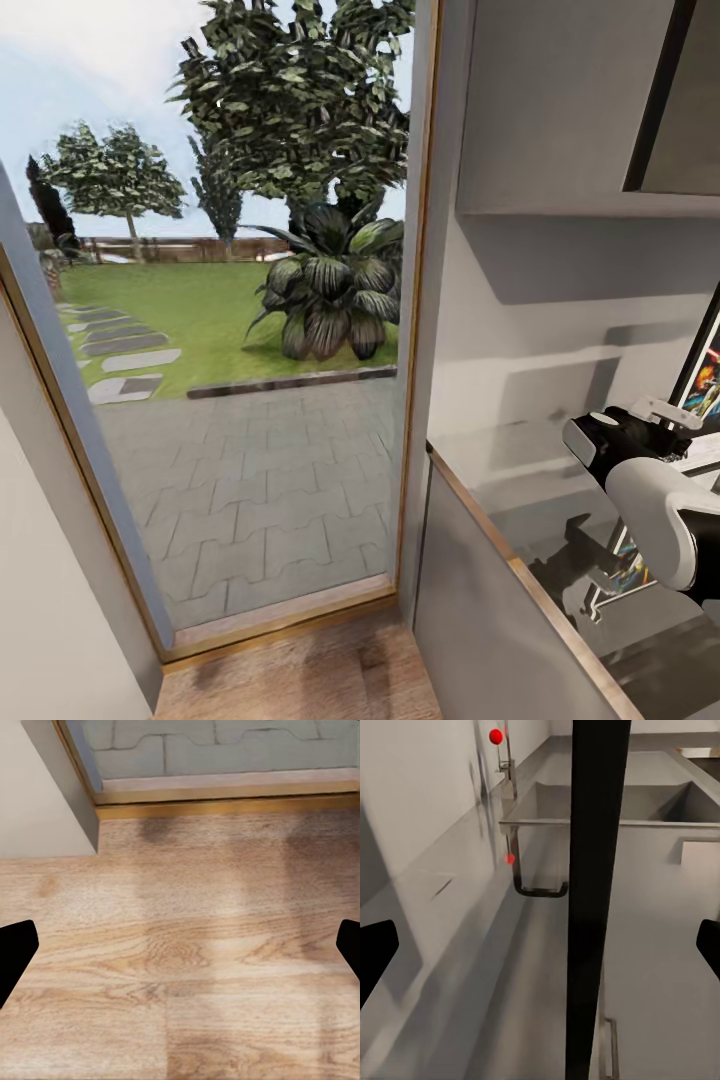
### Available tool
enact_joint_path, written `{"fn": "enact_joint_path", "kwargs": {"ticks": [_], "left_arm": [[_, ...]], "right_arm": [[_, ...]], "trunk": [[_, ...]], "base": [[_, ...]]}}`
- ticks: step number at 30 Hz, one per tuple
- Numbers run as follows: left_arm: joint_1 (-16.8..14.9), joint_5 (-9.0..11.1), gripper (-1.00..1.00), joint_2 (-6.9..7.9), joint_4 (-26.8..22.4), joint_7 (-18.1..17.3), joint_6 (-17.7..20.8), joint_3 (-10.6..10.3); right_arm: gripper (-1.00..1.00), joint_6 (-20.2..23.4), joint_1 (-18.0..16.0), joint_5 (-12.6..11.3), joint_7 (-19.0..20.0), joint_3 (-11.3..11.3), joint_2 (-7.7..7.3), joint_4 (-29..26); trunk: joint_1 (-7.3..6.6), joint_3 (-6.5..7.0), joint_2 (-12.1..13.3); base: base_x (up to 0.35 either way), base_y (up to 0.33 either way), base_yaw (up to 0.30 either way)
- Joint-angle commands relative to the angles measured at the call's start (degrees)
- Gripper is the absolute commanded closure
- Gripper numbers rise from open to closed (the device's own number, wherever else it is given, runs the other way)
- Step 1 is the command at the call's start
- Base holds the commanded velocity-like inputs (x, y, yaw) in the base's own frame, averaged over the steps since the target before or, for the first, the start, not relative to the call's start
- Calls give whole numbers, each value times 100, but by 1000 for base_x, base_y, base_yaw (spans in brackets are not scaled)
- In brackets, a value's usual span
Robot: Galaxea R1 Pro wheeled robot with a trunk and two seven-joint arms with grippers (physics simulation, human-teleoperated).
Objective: Pick up the poster from the kitchen countertop and hang it on one of the wall nails in the kitchen.
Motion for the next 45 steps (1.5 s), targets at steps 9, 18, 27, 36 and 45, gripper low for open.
{"fn": "enact_joint_path", "kwargs": {"ticks": [9,18,27,36,45], "left_arm": [[-2,1,-100,-3,-5,-36,-10,22],[-2,1,-100,-3,-5,-36,-9,22],[-3,1,-100,-3,-5,-36,-9,23],[-4,1,-100,-3,-5,-36,-9,23],[-1,1,-100,-3,-11,-36,-8,23]], "right_arm": [[-100,-49,-3,-61,-2,14,-1,-1],[-100,-49,-3,-63,-2,13,-1,-1],[-100,-49,-3,-66,-2,13,-1,-3],[-100,-49,-3,-67,-2,13,-1,-2],[-100,-49,-3,-67,-2,13,-1,-3]], "trunk": [[0,-5,-3],[0,-5,-3],[0,-5,-3],[0,-5,-3],[0,-5,-3]], "base": [[33,-28,0],[5,-4,0],[0,0,0],[0,0,0],[0,0,0]]}}
